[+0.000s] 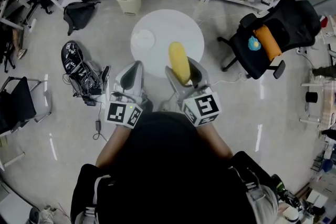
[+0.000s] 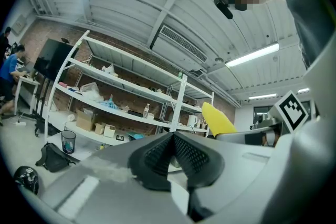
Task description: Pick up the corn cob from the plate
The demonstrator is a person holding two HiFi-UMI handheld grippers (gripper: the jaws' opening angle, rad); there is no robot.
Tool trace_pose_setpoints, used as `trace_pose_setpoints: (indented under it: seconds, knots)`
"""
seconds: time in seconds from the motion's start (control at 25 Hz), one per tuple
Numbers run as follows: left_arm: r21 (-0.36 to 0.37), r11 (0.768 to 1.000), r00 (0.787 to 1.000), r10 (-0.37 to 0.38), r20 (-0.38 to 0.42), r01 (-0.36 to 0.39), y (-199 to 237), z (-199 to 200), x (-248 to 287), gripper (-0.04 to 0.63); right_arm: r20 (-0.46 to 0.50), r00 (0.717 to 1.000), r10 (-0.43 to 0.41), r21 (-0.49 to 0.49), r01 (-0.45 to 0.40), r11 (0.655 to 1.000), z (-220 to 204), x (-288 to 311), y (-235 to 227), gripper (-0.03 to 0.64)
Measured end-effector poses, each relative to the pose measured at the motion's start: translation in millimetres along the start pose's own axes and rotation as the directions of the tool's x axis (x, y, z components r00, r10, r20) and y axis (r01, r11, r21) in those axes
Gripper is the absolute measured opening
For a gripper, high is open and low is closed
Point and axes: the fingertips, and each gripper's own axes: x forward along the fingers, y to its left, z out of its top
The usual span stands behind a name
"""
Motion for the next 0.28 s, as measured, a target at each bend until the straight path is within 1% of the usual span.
trace_pose_setpoints:
  seconds: [0.28]
  knots:
    - [-0.003,1.0,1.0,0.001,-0.001,-0.001,0.6,-2.5,-4.0,0.003,-0.005,1.0,0.002,-0.002,-0.002,1.0,-3.4,-1.1,3.7,0.265]
